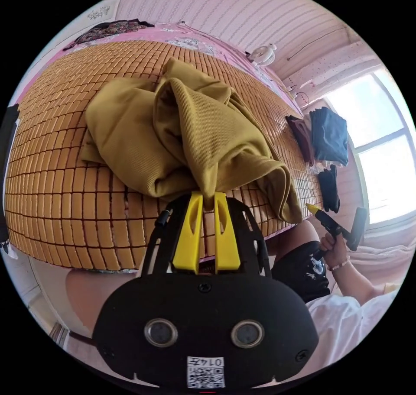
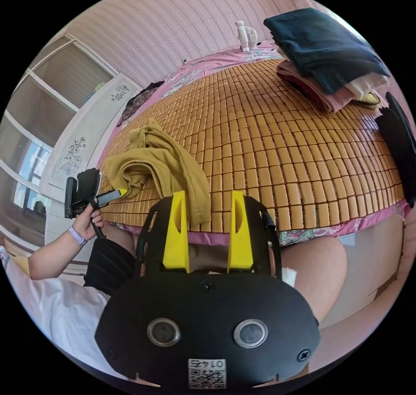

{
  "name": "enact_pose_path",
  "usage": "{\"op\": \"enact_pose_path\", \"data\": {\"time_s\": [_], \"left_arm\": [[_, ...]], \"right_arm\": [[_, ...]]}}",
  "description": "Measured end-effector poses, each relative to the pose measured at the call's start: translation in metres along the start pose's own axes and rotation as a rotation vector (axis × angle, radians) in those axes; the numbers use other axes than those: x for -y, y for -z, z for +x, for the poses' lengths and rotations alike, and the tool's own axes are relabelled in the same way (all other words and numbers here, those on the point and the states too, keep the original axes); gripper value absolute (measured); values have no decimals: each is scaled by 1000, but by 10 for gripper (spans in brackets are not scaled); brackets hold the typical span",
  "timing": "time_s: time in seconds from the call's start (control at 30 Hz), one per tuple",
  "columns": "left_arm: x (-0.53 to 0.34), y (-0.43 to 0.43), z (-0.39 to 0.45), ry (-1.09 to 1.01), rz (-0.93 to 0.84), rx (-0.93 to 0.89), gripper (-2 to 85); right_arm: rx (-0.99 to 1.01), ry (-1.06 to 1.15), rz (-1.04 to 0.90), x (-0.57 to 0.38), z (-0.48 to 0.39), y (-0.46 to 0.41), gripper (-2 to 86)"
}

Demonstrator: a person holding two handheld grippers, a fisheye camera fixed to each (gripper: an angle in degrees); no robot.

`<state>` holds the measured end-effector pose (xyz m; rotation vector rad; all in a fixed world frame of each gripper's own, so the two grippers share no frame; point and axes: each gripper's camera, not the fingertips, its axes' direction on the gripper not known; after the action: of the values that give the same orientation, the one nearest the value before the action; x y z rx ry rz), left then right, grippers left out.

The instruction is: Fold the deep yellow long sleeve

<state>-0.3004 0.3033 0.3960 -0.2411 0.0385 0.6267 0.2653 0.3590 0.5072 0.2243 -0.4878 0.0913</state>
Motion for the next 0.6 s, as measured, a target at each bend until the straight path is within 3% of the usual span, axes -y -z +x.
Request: {"op": "enact_pose_path", "data": {"time_s": [0.2,0.33,0.43,0.6], "left_arm": [[-55,100,-3,-131,147,-43,37],[-118,174,-11,-89,289,-48,28],[-152,219,-20,14,432,-151,21],[-158,308,6,-114,665,-154,16]], "right_arm": [[132,28,-247,-7,21,-11,53],[370,-75,-156,-13,51,28,33],[594,-87,-6,-5,62,78,24],[857,145,309,49,27,206,19]]}}
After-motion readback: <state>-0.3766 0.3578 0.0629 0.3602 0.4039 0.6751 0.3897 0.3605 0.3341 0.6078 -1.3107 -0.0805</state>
